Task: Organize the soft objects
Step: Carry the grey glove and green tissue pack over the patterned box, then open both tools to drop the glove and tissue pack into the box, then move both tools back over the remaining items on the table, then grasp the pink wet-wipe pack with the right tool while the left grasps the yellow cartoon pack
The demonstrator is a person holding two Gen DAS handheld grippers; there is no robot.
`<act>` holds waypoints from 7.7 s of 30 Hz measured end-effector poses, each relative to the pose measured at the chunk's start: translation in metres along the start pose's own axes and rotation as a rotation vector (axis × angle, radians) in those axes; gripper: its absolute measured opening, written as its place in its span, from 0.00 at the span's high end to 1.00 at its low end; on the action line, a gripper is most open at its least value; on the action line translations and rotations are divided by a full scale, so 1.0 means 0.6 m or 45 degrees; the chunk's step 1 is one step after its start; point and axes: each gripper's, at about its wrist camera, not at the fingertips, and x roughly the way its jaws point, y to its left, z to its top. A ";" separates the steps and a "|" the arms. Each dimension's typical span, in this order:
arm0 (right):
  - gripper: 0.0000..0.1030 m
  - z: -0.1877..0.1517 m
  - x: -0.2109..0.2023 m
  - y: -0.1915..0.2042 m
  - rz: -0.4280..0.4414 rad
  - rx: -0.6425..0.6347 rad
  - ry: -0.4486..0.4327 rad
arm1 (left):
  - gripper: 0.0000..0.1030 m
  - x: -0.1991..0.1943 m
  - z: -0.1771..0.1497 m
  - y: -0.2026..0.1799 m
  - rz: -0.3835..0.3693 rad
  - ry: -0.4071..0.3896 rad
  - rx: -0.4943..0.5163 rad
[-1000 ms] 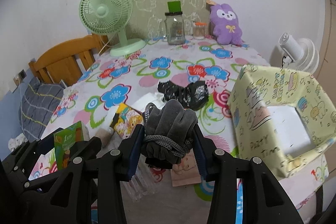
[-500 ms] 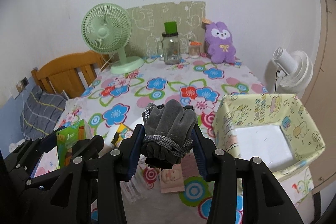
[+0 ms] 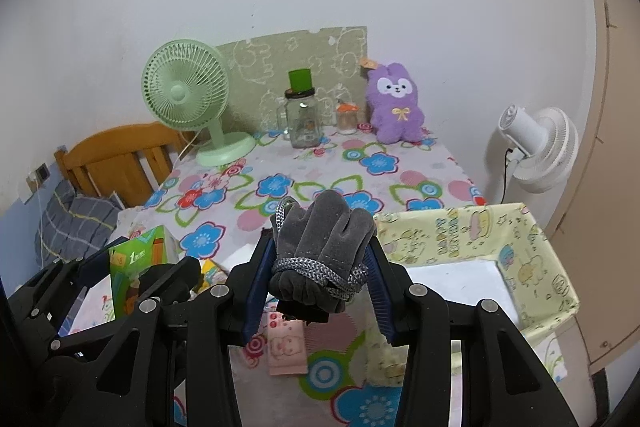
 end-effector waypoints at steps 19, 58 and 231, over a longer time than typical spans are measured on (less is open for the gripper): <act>0.54 0.024 -0.020 -0.113 -0.090 0.080 -0.051 | 0.34 0.020 0.037 -0.117 -0.141 -0.036 0.117; 0.53 0.011 0.051 -0.279 -0.210 0.175 0.055 | 0.06 0.146 0.033 -0.300 -0.339 0.135 0.245; 0.58 -0.107 0.243 0.067 0.016 0.016 0.429 | 0.28 0.194 -0.109 0.074 -0.063 0.340 0.033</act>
